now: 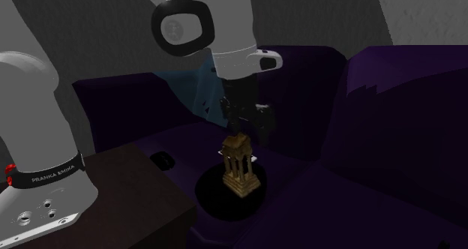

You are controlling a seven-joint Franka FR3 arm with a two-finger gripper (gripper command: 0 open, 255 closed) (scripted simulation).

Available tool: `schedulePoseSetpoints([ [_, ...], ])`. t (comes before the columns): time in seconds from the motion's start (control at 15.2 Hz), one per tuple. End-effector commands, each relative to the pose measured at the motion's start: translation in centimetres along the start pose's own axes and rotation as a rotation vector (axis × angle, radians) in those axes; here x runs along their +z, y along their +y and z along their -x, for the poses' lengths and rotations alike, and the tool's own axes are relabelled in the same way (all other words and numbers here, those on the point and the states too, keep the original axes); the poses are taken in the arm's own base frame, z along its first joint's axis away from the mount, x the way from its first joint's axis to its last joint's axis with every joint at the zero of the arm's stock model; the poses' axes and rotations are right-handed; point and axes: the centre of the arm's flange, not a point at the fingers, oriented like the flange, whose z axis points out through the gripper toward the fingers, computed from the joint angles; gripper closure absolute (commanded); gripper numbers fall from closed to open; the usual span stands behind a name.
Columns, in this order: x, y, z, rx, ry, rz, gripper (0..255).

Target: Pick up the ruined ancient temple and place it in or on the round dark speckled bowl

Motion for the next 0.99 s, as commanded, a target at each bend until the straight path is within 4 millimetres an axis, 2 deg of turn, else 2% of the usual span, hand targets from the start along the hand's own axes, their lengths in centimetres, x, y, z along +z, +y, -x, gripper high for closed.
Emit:
schedulePoseSetpoints([
  [0.0, 0.0, 0.0, 0.0, 0.0, -0.001, -0.001, 0],
  [0.13, 0.2, -0.1, 0.0, 0.0, -0.001, -0.001, 0],
  [0.4, -4.8, -0.1, 0.0, 0.0, -0.001, -0.001, 0],
  [0.92, -4.8, -0.1, 0.0, 0.0, -0.001, -0.001, 0],
])
